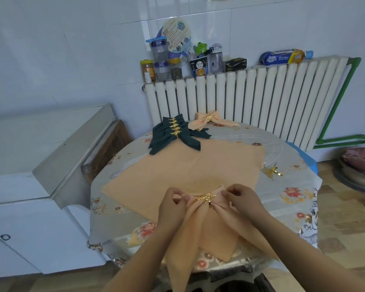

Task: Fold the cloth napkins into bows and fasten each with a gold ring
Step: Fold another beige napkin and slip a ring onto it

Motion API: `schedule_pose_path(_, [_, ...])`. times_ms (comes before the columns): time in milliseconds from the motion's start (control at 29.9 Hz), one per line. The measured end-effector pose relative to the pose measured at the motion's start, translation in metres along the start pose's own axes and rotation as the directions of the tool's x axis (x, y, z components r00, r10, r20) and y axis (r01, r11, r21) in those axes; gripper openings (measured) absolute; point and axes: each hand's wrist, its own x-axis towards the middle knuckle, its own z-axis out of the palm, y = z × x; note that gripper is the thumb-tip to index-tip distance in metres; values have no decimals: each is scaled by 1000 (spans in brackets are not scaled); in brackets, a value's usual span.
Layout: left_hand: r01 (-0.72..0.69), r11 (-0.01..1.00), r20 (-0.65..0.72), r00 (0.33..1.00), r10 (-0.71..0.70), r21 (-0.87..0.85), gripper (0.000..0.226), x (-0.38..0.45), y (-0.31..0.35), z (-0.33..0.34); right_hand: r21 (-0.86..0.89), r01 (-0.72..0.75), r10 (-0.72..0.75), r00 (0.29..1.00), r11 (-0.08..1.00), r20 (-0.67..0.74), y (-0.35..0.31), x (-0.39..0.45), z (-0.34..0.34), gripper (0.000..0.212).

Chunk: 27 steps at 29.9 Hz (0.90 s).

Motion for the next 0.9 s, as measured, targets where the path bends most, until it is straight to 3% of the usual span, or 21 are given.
schedule_pose_path(134, [45,965,-27,998,-54,-259,19,56,37,7,153,46,-32,995,987,-92,-24,48,-6,18])
schedule_pose_path(334, [138,921,14,990,-143,-363,24,172,76,26,351,19,35,988,936,-148,-43,153,-15,23])
schedule_pose_path(568, [-32,987,-59,998,23,-156,20,357,118,75,252,4,58,969,968,-241,-65,343,-36,24])
schedule_pose_path(668, [-72,992,-74,995,65,-107,18,392,129,94,166,-2,49,960,986,-276,-72,386,-42,21])
schedule_pose_path(902, [-82,997,83,993,83,-11,9,495,133,154,161,-178,222,920,971,-324,-61,503,-43,27])
